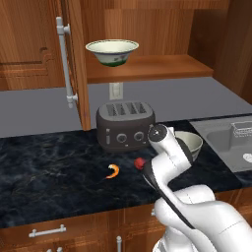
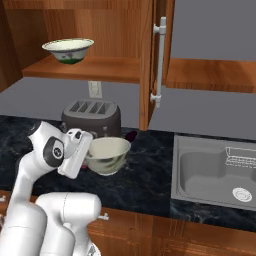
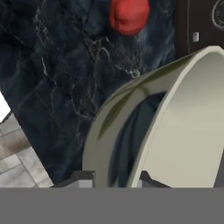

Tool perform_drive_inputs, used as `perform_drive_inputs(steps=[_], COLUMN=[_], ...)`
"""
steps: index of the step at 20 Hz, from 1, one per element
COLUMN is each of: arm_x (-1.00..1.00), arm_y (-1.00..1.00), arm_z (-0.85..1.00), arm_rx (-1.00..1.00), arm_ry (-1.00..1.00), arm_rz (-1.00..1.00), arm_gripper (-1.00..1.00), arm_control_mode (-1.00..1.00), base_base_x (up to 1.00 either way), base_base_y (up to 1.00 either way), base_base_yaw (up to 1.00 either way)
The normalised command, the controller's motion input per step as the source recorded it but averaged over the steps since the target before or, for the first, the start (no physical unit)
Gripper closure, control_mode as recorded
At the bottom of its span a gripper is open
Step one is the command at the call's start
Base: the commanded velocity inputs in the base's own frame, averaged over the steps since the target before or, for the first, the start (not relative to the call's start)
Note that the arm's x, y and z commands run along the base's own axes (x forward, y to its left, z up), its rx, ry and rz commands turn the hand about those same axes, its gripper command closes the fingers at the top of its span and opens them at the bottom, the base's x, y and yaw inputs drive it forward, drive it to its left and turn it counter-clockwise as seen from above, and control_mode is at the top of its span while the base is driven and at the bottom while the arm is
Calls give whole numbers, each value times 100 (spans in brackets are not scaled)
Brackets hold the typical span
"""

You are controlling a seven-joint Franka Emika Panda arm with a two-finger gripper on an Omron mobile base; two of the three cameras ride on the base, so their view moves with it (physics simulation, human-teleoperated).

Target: Pick both bowls and place them on the counter. Then place the bell pepper in one bowl and place the shrimp in the other bowl.

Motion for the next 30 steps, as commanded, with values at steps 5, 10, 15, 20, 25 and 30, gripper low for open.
perform_drive_inputs(steps=[5, 10, 15, 20, 25, 30], arm_x=[56, 59, 37, 8, -2, -41], arm_y=[-10, 0, 0, 0, 0, 0], arm_z=[-44, -24, -21, -27, -14, -1], arm_rx=[0, 0, 0, 1, 3, 0], arm_ry=[0, 0, 3, 3, 1, 0], arm_rz=[0, 0, 0, 0, 0, 0], arm_gripper=[100, 100, 100, 100, 100, -100], arm_control_mode=[-100, -100, -100, -100, -100, -100], base_base_x=[0, 0, 0, 0, 0, 0], base_base_y=[0, 0, 0, 0, 0, 0], base_base_yaw=[0, 0, 0, 0, 0, 0])
